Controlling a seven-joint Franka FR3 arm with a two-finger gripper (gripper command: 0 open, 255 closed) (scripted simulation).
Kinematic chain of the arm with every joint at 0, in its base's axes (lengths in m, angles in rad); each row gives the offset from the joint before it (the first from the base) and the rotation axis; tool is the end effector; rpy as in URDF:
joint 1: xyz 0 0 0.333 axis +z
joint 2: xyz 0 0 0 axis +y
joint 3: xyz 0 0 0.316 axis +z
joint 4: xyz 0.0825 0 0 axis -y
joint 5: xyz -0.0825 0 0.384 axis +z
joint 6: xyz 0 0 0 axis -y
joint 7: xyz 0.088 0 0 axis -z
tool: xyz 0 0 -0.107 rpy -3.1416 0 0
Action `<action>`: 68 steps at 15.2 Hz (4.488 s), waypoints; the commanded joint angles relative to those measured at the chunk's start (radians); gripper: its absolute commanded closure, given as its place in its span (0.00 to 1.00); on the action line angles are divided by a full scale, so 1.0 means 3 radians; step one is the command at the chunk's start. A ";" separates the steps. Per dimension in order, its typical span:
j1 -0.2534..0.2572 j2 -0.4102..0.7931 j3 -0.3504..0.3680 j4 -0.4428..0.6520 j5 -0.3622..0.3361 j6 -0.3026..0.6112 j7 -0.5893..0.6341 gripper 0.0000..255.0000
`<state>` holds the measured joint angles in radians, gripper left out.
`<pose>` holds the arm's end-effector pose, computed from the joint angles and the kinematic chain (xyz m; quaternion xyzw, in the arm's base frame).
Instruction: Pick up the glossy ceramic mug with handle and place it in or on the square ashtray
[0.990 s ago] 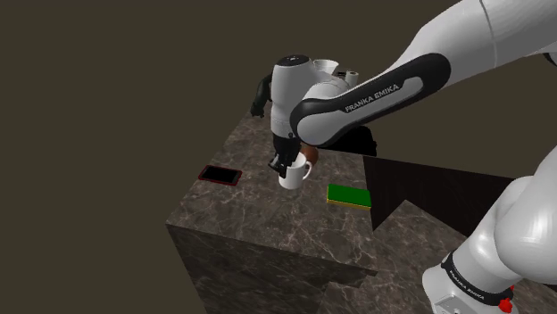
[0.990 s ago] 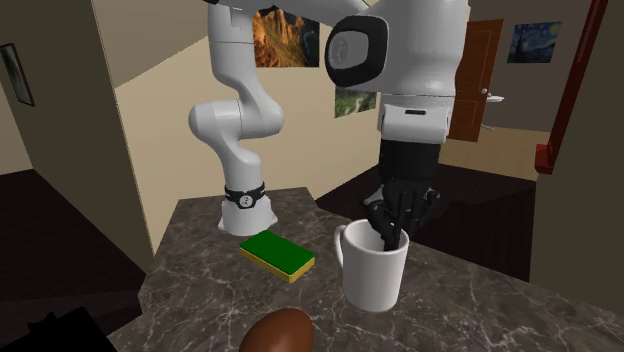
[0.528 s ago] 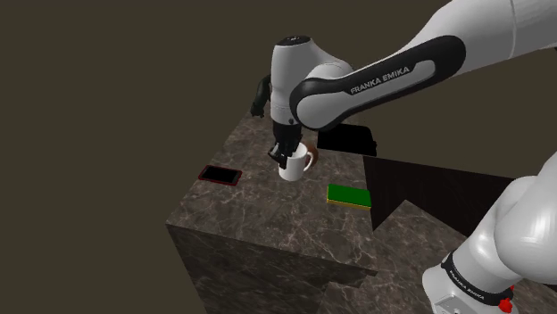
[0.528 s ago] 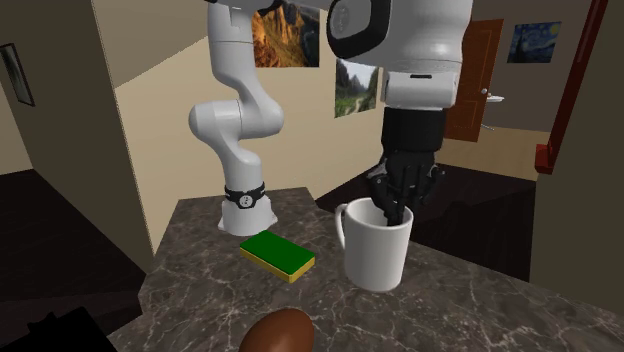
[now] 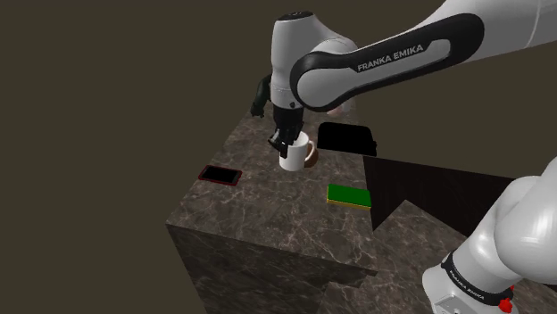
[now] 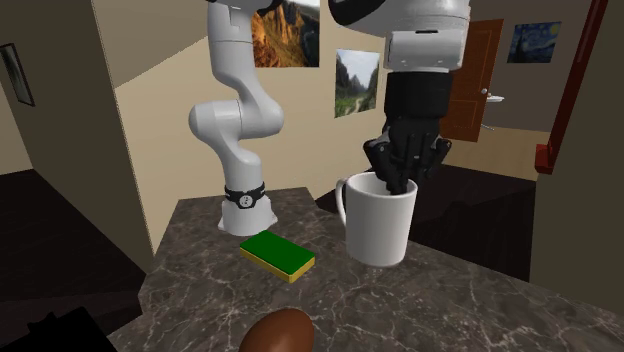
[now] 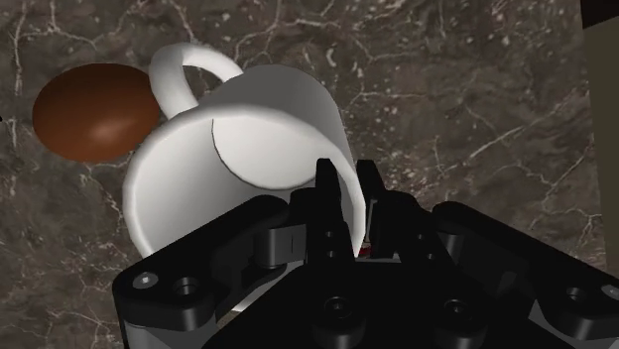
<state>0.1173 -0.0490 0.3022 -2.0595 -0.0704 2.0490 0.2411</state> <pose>0.4958 0.2187 0.4593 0.9936 0.1045 0.0296 0.0309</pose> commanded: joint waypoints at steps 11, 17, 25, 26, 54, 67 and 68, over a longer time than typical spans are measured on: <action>-0.0362 -0.0276 -0.0463 -0.0163 0.0070 -0.0054 -0.0863 1.00; -0.0578 -0.0260 -0.0745 -0.0117 0.0061 -0.0058 -0.1355 1.00; -0.0862 -0.0059 -0.1098 0.0157 0.0067 -0.0100 -0.1997 1.00; -0.0897 -0.0020 -0.1139 0.0208 0.0072 -0.0109 -0.2076 1.00; -0.1157 0.0566 -0.1398 0.0140 0.0169 0.0562 -0.2617 1.00; -0.1151 0.0460 -0.1397 0.0237 0.0156 0.0359 -0.2608 0.00; -0.1148 0.0412 -0.1396 0.0293 0.0151 0.0256 -0.2604 0.00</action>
<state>-0.2282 0.0890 -0.1170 -1.9836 -0.0231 2.1533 -0.5421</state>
